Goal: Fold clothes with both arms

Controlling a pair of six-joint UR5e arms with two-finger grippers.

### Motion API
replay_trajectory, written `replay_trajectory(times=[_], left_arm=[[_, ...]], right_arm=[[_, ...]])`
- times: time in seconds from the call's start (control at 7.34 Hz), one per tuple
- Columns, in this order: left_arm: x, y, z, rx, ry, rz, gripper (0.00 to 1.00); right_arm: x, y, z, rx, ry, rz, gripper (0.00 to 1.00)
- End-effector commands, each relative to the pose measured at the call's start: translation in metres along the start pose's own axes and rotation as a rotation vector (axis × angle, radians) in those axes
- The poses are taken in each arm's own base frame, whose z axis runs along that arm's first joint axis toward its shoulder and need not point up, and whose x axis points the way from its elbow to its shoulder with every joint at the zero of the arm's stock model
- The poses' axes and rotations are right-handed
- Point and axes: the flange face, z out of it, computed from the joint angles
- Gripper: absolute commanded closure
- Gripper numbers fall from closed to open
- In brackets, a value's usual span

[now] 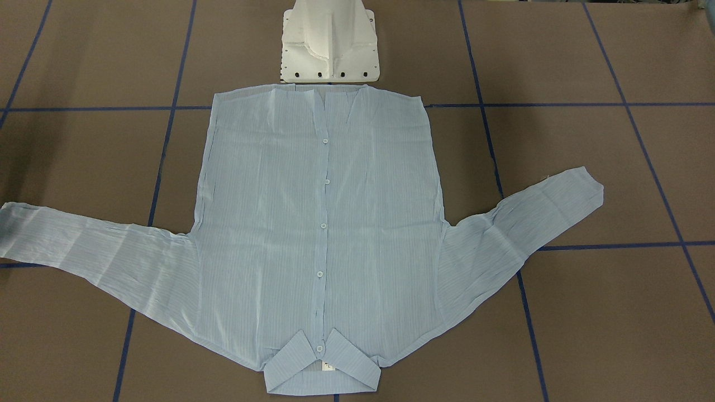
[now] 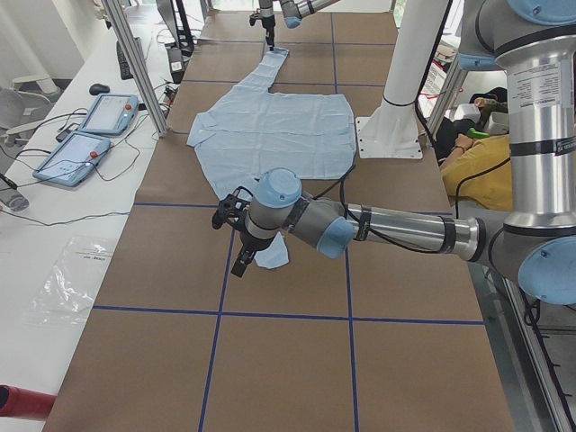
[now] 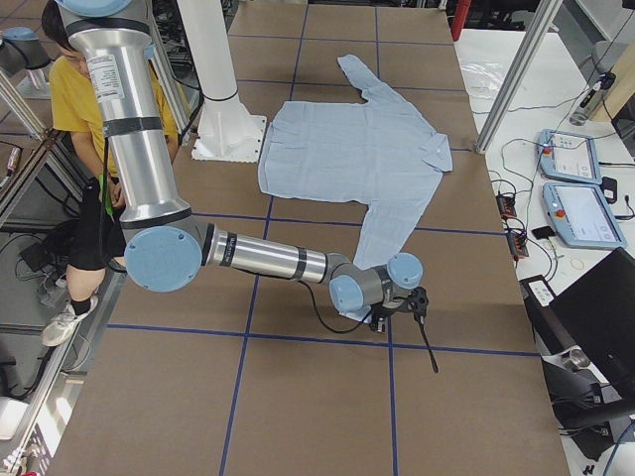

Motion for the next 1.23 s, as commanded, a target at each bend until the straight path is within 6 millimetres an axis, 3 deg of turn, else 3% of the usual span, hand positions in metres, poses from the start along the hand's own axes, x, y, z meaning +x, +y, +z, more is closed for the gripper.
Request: replay_trajectory(times=[0.0, 0.14, 0.41, 0.55, 0.68, 0.82, 0.95, 1.09], left_arm=[[0.0, 0.0, 0.0, 0.0, -0.001, -0.001, 0.0], [0.0, 0.0, 0.0, 0.0, -0.001, 0.001, 0.0], [0.0, 0.0, -0.001, 0.001, 0.002, 0.001, 0.0], [0.002, -0.001, -0.001, 0.002, 0.004, 0.004, 0.0], [0.002, -0.001, -0.001, 0.004, 0.004, 0.007, 0.0], [0.002, -0.002, -0.003, 0.009, 0.004, 0.009, 0.01], [0.004, -0.004, -0.003, 0.012, 0.006, 0.02, 0.01], [0.004, -0.004, -0.003, 0.022, 0.007, 0.03, 0.01]], right_arm=[[-0.011, -0.01, -0.006, 0.005, -0.012, -0.007, 1.0], [-0.025, -0.018, -0.026, 0.018, -0.067, -0.017, 1.0], [-0.041, -0.011, -0.069, 0.038, -0.173, -0.03, 1.0], [-0.063, -0.008, -0.089, 0.055, -0.191, 0.002, 1.0], [-0.097, 0.0, -0.104, 0.061, -0.219, 0.071, 1.0], [-0.151, 0.013, -0.106, 0.039, -0.245, 0.111, 1.0], [-0.216, 0.025, -0.094, 0.001, -0.252, 0.16, 1.0], [-0.29, 0.019, -0.098, -0.01, -0.272, 0.221, 1.0]])
